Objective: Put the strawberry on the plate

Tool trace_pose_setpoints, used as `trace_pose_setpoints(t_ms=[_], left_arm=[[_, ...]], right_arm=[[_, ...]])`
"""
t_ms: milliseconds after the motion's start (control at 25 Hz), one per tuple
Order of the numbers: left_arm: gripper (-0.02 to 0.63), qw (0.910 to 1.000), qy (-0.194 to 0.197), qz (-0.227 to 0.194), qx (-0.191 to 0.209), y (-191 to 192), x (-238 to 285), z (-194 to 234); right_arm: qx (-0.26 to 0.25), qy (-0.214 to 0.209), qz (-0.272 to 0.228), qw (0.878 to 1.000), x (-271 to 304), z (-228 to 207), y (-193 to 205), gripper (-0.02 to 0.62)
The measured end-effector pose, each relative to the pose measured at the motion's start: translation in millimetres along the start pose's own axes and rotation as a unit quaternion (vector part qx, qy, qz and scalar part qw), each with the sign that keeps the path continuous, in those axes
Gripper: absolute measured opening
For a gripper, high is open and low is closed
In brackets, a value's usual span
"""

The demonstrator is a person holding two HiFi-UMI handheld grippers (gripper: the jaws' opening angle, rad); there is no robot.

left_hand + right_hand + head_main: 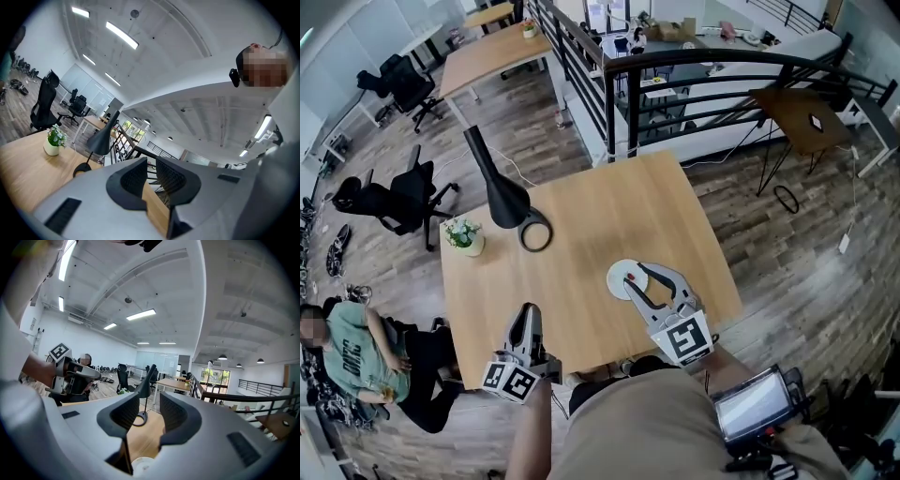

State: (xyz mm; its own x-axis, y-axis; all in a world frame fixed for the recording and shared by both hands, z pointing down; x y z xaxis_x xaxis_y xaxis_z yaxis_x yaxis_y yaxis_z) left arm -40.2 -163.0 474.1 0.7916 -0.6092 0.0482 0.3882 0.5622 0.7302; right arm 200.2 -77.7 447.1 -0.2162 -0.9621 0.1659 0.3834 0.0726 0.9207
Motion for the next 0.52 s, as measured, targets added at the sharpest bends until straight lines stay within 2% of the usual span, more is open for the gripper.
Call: trace_pose_setpoints(t_ms=[520], left_arm=[[0.043, 0.9998, -0.016, -0.008, -0.009, 2, -14, 8]], right_arm=[[0.000, -0.010, -0.014, 1.000, 13, 5, -1, 0.146]])
Point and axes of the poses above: the fingertips, and each gripper's own axes: x forward along the fingers, z to its left, y out of its underside, the point moved 4 cm from there along -x, backward along the fingers, and after that the axes turned 10 degrees about -x, right-handed, at the moved point
